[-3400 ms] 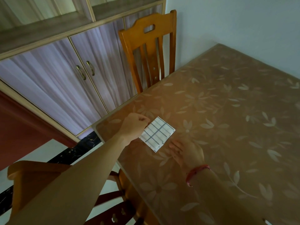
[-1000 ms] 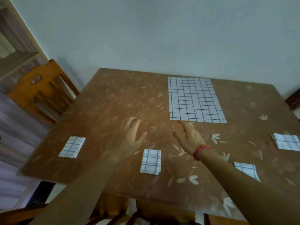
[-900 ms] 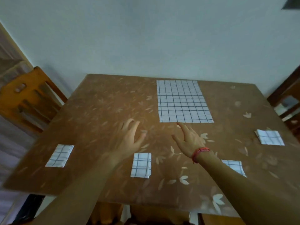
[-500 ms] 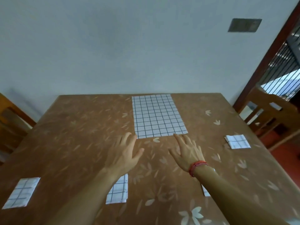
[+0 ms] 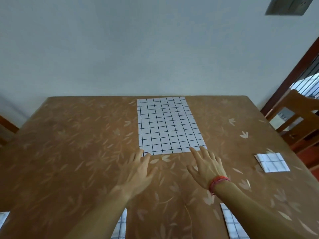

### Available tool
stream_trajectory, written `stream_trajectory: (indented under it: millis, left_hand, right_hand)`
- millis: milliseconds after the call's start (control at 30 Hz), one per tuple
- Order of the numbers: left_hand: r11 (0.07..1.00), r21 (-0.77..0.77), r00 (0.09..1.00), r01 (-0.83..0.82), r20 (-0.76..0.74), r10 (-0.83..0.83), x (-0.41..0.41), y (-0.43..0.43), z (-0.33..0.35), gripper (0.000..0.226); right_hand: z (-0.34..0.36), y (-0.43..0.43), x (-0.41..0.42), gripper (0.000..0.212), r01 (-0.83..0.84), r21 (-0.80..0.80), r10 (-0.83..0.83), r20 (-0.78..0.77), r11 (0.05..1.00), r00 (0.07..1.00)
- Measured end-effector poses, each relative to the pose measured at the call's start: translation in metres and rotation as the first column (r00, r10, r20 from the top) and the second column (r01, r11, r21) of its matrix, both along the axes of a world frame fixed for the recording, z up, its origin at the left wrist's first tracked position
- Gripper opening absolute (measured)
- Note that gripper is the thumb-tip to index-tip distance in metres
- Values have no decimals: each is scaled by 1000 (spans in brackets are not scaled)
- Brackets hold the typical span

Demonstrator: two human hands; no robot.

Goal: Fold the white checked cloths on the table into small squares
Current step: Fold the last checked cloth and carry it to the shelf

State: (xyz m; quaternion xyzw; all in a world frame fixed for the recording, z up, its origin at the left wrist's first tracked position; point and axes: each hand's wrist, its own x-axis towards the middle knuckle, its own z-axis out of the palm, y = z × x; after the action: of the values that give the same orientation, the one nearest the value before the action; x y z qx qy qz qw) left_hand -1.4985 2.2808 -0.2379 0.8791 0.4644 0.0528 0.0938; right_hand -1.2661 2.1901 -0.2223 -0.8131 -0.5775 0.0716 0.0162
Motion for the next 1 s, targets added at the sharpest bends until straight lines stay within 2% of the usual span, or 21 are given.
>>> stream_trajectory:
  millis: [167, 400, 600, 767, 900, 1000]
  left_hand:
    - [997, -75, 999, -5, -47, 1, 20, 46, -50, 58]
    - [994, -107, 996, -36, -82, 27, 42, 85, -109, 60]
    - [981, -189, 993, -41, -115, 19, 51, 92, -125, 65]
    - [983, -177, 988, -48, -153, 20, 53, 89, -131, 66]
    - [996, -86, 997, -38, -73, 32, 53, 82, -136, 59]
    - [999, -24, 999, -29, 29, 29, 53, 77, -137, 45]
  right_hand:
    - [-44, 43, 27, 65, -16, -72, 16, -7, 997, 1000]
    - [-95, 83, 50, 66, 8, -113, -13, -44, 994, 999]
    - [-132, 97, 64, 71, 76, -122, -88, -95, 990, 992]
    - [-144, 90, 70, 63, 51, -113, -56, -45, 992, 997]
    - [-142, 81, 66, 51, 39, -64, -37, 41, 997, 998]
    - [-140, 77, 63, 45, 29, -34, -26, 82, 999, 996]
